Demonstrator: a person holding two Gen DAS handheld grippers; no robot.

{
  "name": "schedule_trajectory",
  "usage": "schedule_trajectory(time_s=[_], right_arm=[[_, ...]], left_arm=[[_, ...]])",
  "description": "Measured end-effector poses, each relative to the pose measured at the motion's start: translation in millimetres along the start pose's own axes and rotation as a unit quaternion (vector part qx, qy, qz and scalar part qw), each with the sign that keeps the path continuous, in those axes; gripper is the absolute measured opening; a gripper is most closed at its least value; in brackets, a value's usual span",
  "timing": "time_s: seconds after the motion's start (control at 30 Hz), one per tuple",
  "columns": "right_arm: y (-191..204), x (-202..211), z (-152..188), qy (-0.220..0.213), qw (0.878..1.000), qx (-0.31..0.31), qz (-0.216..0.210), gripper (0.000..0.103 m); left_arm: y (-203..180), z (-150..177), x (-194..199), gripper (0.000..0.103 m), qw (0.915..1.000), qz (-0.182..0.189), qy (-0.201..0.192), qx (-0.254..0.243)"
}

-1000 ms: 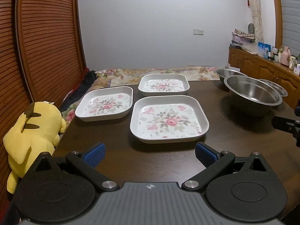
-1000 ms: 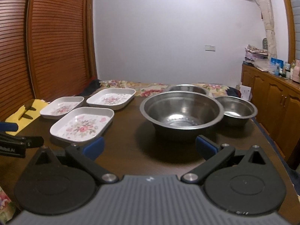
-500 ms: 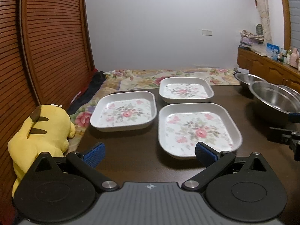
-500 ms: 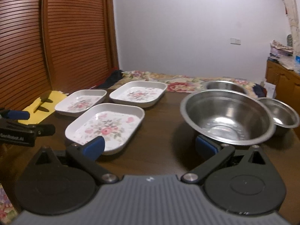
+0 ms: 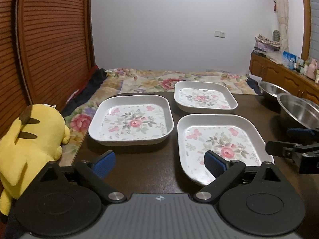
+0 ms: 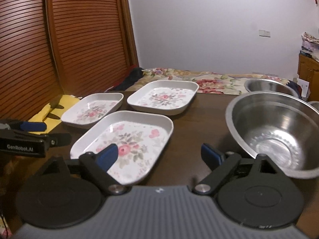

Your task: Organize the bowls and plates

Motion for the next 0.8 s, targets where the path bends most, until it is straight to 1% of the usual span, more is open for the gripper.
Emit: schedule_trajectory(time_s=[0.13, 0.23, 0.37, 0.57, 0.63, 0.7, 0.8], right_arm=[[-0.6, -7.6, -4.0, 0.0, 1.0, -0.004, -0.009, 0.084], [0.0, -11.7, -4.1, 0.004, 1.0, -0.007, -0.018, 0.079], [2.6, -16.5, -1.9, 0.013, 1.0, 0.001, -0.019, 0.074], [1.2, -22.4, -1.8, 0.024, 0.999, -0.005, -0.021, 0.071], [0.3, -24.8, -1.9, 0.027, 0.999, -0.01, -0.023, 0.067], [0.5, -27.1, -1.1, 0.031, 0.999, -0.011, -0.025, 0.063], [0.5, -31.3, -0.1, 0.037, 0.999, -0.015, -0.026, 0.056]], left_arm=[[2.4, -3.2, -7.7, 0.089, 0.9998, 0.018, 0.004, 0.011], [-0.4, -4.4, -14.6, 0.084, 0.9996, 0.024, 0.011, 0.008], [-3.5, -6.4, -22.5, 0.078, 0.999, 0.041, 0.015, 0.013], [-9.9, -7.1, -32.3, 0.066, 0.9972, 0.071, 0.022, 0.011], [-10.5, -6.4, -34.9, 0.061, 0.9963, 0.081, 0.024, 0.015], [-10.8, -5.5, -36.8, 0.054, 0.9962, 0.082, 0.026, 0.014], [-10.8, -4.3, -39.9, 0.049, 0.9958, 0.086, 0.029, 0.013]])
Point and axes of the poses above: each gripper's, at about its wrist camera, not at the fingertips, and x roughly against the way its jaws point, y to its left, z to its underside, the point moved 4 cm from there along -x, roughly the way its jaws point, and after that the axes turned 2 degrees about -y, right-handed, at the moved point
